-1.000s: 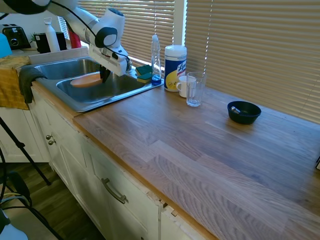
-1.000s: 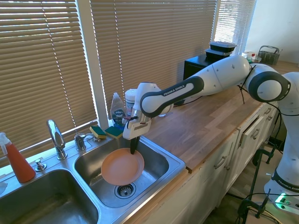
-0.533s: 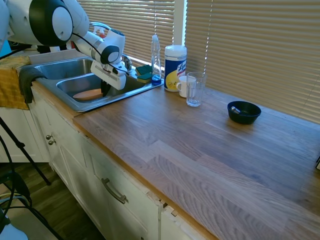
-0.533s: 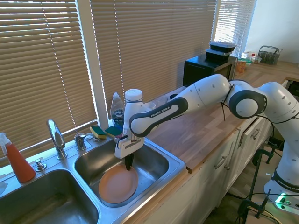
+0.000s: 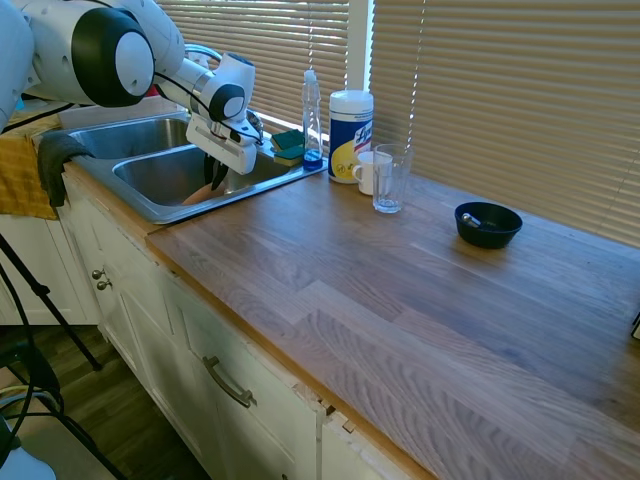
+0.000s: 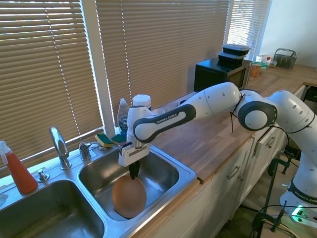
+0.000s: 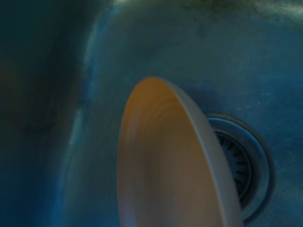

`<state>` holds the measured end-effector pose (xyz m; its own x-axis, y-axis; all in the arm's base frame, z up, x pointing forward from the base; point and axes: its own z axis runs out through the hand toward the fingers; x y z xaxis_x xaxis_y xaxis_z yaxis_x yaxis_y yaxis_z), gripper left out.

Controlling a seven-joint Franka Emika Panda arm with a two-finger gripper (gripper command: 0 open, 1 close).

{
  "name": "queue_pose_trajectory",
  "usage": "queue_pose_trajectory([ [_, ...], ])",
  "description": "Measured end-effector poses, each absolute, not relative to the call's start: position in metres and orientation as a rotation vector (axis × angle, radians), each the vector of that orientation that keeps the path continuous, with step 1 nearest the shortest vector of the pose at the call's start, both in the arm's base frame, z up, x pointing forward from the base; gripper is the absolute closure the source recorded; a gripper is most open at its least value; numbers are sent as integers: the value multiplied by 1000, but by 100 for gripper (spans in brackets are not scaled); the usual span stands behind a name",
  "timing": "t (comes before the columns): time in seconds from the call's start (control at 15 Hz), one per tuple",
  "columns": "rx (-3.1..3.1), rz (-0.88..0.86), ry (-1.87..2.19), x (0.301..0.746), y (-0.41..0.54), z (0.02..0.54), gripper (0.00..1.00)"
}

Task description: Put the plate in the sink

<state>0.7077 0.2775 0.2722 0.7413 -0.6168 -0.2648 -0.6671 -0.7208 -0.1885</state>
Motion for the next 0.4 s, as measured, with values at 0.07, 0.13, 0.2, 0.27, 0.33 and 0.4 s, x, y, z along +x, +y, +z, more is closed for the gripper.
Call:
queue_pose_trajectory([
  [0.07, -2670, 261, 1005, 709, 277, 276, 0],
  [0.13, -2668, 252, 1004, 711, 277, 279, 0],
  [0.2, -2664, 242, 1004, 713, 276, 283, 0],
  [0.27, -2661, 231, 1005, 714, 275, 288, 0],
  [0.33, -2656, 217, 1007, 716, 273, 296, 0],
  [0.4, -2651, 201, 1008, 716, 271, 305, 0],
])
